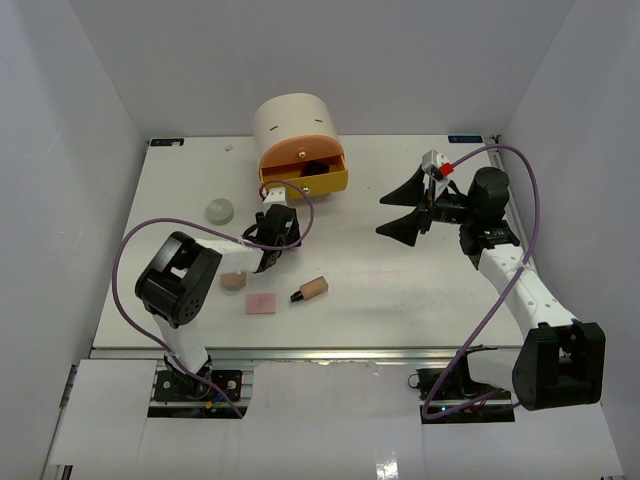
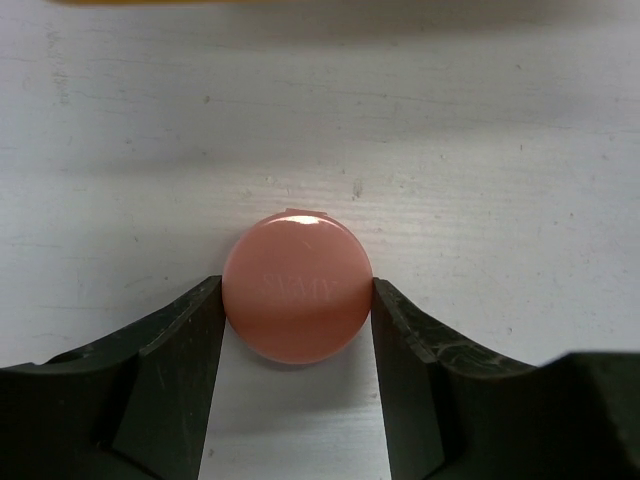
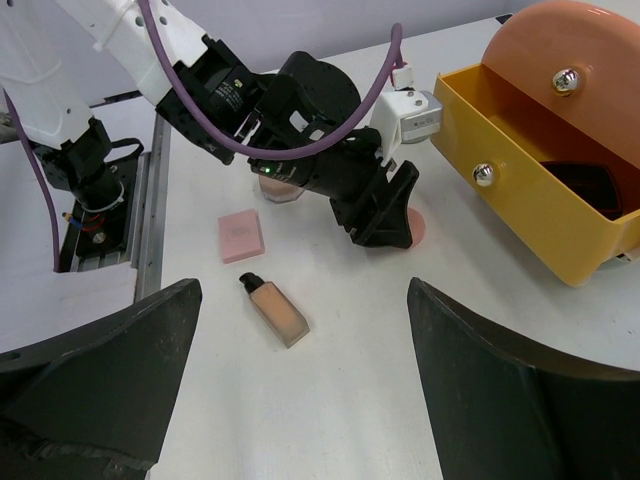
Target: Organize the makeup
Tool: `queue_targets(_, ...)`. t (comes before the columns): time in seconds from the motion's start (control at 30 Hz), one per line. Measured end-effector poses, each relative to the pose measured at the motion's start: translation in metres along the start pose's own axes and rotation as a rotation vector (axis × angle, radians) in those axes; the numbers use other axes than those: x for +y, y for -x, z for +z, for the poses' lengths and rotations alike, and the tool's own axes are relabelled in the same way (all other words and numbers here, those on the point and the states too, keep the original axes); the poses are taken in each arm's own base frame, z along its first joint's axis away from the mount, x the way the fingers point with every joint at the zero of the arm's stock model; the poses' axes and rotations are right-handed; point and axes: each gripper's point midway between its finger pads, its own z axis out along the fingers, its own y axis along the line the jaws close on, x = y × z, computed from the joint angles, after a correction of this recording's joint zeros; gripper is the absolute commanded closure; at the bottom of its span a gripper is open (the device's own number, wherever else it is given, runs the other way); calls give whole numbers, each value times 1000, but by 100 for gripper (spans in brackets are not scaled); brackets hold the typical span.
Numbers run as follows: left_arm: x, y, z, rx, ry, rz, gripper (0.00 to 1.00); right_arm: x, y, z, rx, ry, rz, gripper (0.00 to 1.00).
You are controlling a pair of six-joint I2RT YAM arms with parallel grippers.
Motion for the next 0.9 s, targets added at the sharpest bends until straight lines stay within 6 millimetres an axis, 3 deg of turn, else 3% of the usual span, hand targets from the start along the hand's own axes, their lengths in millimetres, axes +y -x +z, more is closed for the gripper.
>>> queue_targets(0.13, -5, -8, -9, -9, -15, 13, 64, 0, -1, 0, 2, 3, 11, 10)
queue_targets(0.37, -13, -21, -46, 13, -83, 31, 74, -1, -1, 0, -1, 4, 20, 10)
queue_targets(0.7, -40, 45, -103, -126, -249, -42, 76, -2, -3, 0, -1, 7, 25, 10)
queue_targets(0.9, -56, 86, -121, -195, -303, -37, 76, -5, -11, 0, 6, 6, 42, 10)
